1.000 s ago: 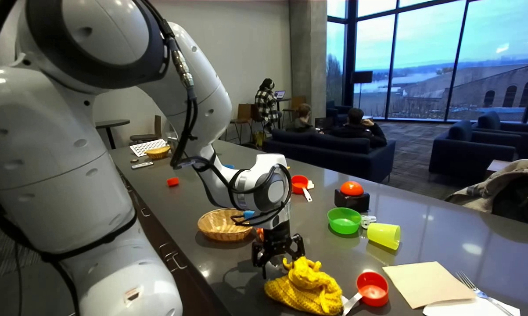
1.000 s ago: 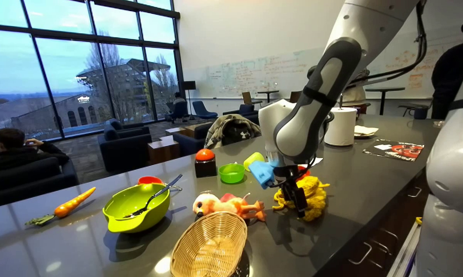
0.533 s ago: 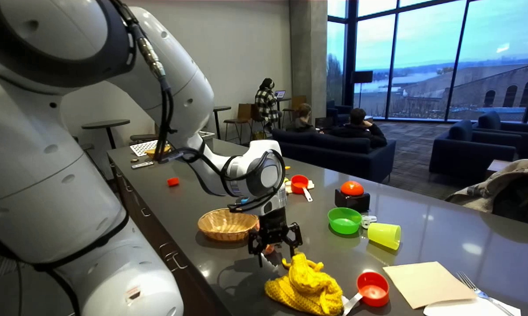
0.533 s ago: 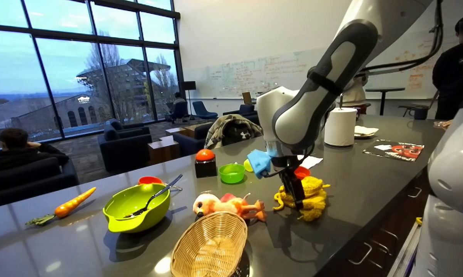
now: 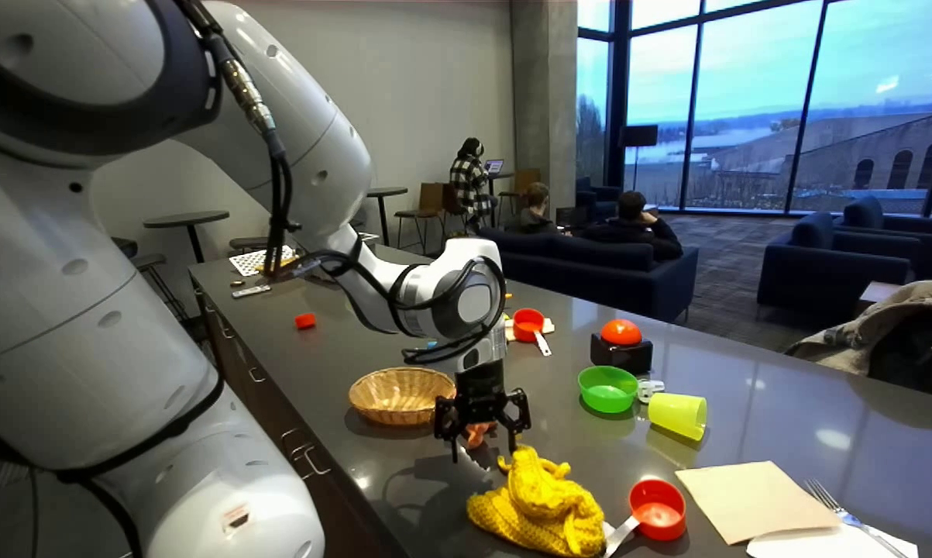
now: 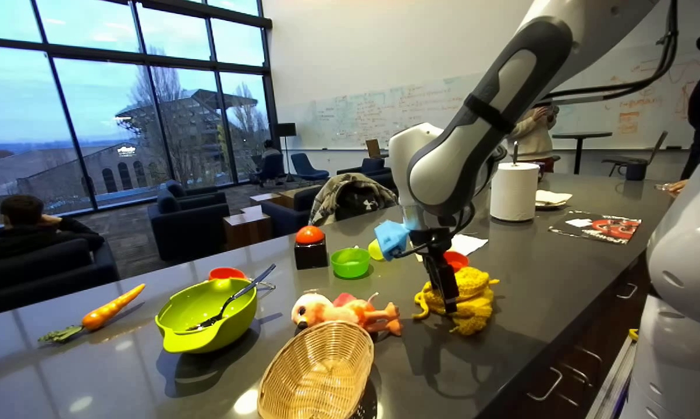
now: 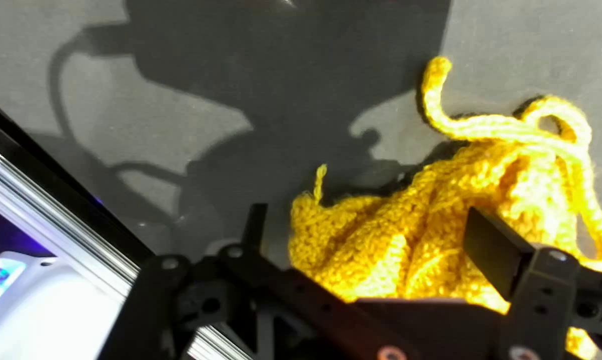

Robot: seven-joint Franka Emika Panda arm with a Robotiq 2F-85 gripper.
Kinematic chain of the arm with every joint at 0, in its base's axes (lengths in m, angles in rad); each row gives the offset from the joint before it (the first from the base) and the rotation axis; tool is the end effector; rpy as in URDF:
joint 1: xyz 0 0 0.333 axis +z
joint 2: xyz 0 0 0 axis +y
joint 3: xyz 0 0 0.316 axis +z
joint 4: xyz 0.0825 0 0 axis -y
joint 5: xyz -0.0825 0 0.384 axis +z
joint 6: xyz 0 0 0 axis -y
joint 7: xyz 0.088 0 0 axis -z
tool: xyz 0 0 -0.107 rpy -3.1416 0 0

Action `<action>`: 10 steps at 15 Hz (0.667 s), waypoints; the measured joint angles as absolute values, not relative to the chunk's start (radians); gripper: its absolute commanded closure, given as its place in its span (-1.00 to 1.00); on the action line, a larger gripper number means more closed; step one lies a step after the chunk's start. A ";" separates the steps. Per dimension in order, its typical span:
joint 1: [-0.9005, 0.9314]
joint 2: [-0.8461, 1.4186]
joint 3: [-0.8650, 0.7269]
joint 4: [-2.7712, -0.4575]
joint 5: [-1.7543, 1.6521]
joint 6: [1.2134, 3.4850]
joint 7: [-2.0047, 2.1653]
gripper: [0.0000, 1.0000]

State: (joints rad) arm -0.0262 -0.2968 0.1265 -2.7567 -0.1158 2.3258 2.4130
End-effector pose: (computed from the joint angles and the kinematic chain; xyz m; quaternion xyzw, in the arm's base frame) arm 0.3641 0.0312 0.2947 0.4360 -0.8955 0.0334 0.0833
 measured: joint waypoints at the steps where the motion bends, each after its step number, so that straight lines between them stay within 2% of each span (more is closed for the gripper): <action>1: -0.030 -0.288 0.133 -2.741 -0.128 2.321 2.433 -1.00; 6: -0.103 -0.266 0.174 -2.649 -0.179 2.208 2.617 -1.00; 10: -0.419 -0.303 0.337 -2.648 -0.099 2.140 2.600 -1.00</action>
